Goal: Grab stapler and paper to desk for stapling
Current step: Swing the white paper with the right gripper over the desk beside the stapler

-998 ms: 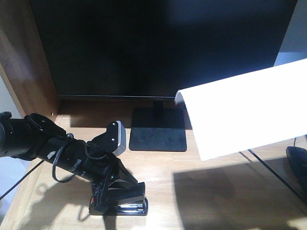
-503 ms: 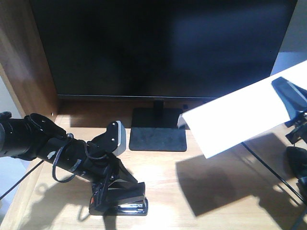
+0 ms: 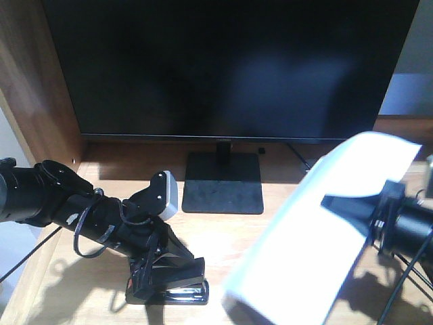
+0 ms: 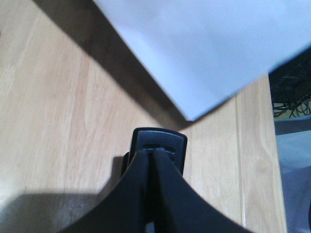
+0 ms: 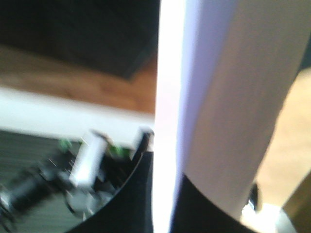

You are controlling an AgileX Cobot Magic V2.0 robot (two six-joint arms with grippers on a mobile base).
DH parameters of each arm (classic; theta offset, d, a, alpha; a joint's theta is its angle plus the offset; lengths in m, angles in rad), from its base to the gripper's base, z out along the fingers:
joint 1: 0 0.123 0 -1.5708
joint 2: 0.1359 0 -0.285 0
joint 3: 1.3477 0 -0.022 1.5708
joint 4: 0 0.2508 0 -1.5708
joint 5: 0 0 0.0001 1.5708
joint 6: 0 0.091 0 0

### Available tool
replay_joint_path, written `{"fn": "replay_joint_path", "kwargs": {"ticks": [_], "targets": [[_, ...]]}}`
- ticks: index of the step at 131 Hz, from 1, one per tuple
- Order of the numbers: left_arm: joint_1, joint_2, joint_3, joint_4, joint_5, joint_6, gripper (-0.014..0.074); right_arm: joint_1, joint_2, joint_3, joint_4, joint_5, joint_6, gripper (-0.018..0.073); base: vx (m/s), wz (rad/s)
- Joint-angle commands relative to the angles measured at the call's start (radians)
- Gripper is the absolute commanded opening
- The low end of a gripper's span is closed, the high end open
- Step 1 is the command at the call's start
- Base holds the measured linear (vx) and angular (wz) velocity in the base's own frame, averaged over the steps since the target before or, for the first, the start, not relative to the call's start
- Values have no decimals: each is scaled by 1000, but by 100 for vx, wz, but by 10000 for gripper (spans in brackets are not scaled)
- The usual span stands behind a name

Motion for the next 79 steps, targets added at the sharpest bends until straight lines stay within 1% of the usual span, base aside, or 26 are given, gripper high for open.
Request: {"fn": "replay_joint_path", "kwargs": {"ticks": [1,20,28,34,35,48,60,61,71,79], "targets": [[-7,-39,-23,-52,41,-8,-6,-7,16,-30,-50,-189,-13,-3,0,0],[-7,-39,-23,-52,41,-8,-6,-5,38,-30,-84,-189,-17,-3,0,0],[-7,-39,-23,-52,41,-8,-6,18,38,-30,-86,-189,-17,-3,0,0],[-7,-39,-23,-52,41,-8,-6,48,38,-30,-85,-189,-19,-3,0,0],[-7,-39,-23,-52,41,-8,-6,67,38,-30,-84,-189,-20,-3,0,0],[-7,-39,-23,-52,41,-8,-6,157,38,-30,-60,-189,-21,-3,0,0],[-7,-39,-23,-52,41,-8,-6,233,38,-30,-1,-188,-36,-3,0,0],[-7,-39,-23,-52,41,-8,-6,250,38,-30,10,-188,-37,-3,0,0],[-7,-39,-23,-52,41,-8,-6,295,38,-30,63,-187,-49,-3,0,0],[-7,-39,-23,-52,41,-8,-6,319,38,-30,78,-171,-63,-3,0,0]]}}
